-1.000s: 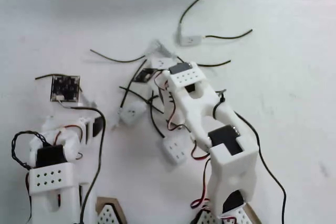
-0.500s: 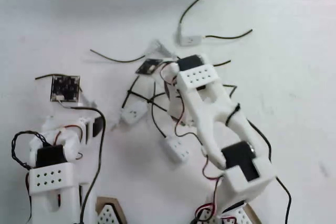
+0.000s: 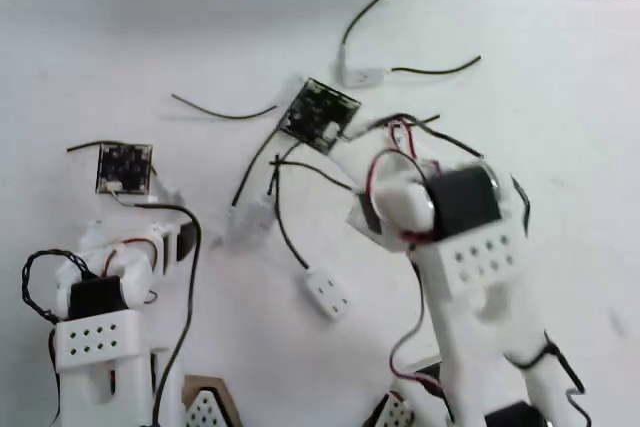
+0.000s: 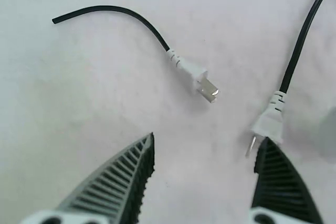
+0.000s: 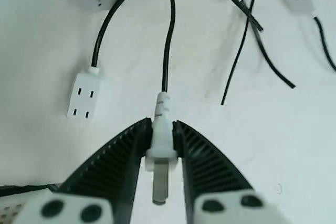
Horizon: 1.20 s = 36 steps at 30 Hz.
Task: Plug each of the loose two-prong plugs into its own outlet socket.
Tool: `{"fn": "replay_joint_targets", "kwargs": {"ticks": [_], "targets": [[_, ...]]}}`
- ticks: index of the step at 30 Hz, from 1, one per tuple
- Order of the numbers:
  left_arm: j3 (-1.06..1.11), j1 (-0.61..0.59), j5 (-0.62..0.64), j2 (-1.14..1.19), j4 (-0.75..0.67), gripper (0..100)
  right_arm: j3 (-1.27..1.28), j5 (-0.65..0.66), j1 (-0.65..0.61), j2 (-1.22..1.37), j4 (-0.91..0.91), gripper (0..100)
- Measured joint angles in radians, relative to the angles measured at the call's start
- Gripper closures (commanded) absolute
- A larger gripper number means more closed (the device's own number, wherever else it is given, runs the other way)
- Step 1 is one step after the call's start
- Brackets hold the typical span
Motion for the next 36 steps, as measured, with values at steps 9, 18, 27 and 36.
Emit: {"fn": "replay_joint_targets", "kwargs": {"ticks": [9,18,27,36], "targets": [[0.000,0.000,0.000,0.000,-0.023,70,0.000,0.000,0.127,-0.241,-0.068,98.1],[-0.023,0.094,0.057,0.000,-0.043,70,0.002,-0.235,0.094,-0.322,-0.106,98.1],[-0.160,0.341,0.209,0.000,-0.043,70,0.244,-0.499,-0.173,-0.338,-0.307,98.1],[-0.255,0.477,0.230,0.000,-0.043,70,0.480,-0.546,-0.350,-0.474,-0.442,98.1]]}}
